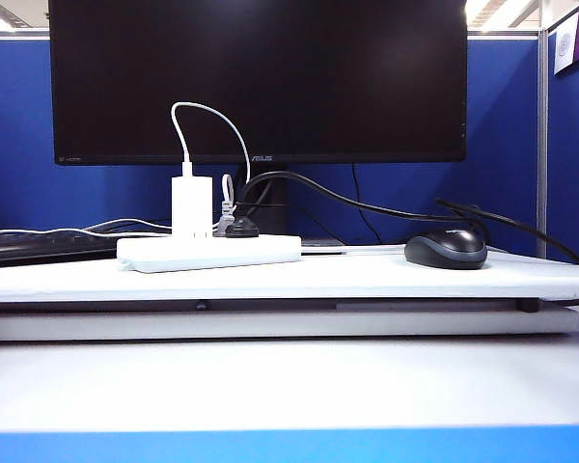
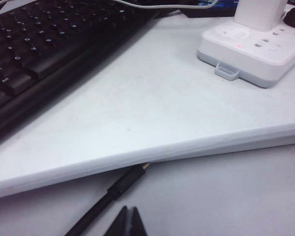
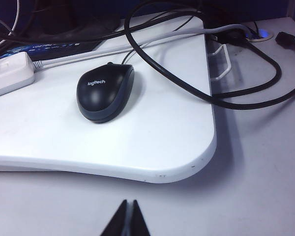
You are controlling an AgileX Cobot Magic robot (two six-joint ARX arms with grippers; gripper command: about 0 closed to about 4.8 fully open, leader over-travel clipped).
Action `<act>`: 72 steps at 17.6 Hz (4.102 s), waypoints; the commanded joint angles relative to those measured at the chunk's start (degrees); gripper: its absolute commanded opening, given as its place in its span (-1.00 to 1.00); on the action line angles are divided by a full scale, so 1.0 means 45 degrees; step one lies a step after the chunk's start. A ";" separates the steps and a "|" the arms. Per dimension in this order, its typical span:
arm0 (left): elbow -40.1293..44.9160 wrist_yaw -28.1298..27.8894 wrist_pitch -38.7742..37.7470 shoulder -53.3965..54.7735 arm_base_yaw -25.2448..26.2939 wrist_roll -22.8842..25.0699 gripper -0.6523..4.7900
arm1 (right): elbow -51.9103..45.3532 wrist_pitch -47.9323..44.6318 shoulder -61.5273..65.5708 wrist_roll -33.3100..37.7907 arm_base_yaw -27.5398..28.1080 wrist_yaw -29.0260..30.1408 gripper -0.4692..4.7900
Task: Unplug the white charger from the socket, then place it next to the socket.
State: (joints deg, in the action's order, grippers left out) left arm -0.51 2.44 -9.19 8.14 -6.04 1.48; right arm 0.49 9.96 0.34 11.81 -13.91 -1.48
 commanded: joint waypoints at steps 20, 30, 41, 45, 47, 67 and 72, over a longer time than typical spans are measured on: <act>-0.3536 -0.1948 0.2798 0.2574 0.0019 -0.2089 -0.78 | 0.4512 -0.0374 0.2594 0.1030 -0.0019 0.0083 -0.85; -1.0603 0.3502 0.3123 1.1574 0.0015 -0.1613 -0.78 | 1.2502 -0.3269 1.3308 -0.0369 -0.1141 0.3453 -0.85; -1.1822 0.5430 0.2414 1.3653 -0.0194 -0.0185 -0.78 | 1.5514 -0.5430 2.2071 -0.2453 -0.5838 0.3939 -0.20; -1.1822 0.5523 0.1627 1.3653 -0.0194 0.0908 -0.78 | 1.5562 -0.6324 2.2887 -0.2589 -0.5984 0.2535 0.52; -1.1822 0.5863 0.0967 1.3692 -0.0194 0.2535 -0.78 | 1.5557 -0.6693 2.2974 -0.2749 -0.5892 0.2259 0.41; -1.1827 0.7805 0.1909 1.6864 -0.0185 0.3434 -0.78 | 1.7456 -0.6081 2.5354 -0.2730 -0.5469 0.3031 0.41; -1.1827 0.7800 0.1914 1.6864 -0.0185 0.3439 -0.78 | 1.7461 -0.6081 2.5543 -0.2730 -0.5474 0.3031 0.41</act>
State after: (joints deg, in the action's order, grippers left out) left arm -53.47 37.06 -1.08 84.20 -6.83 16.93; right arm 78.94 -17.10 114.96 -0.54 -38.41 11.75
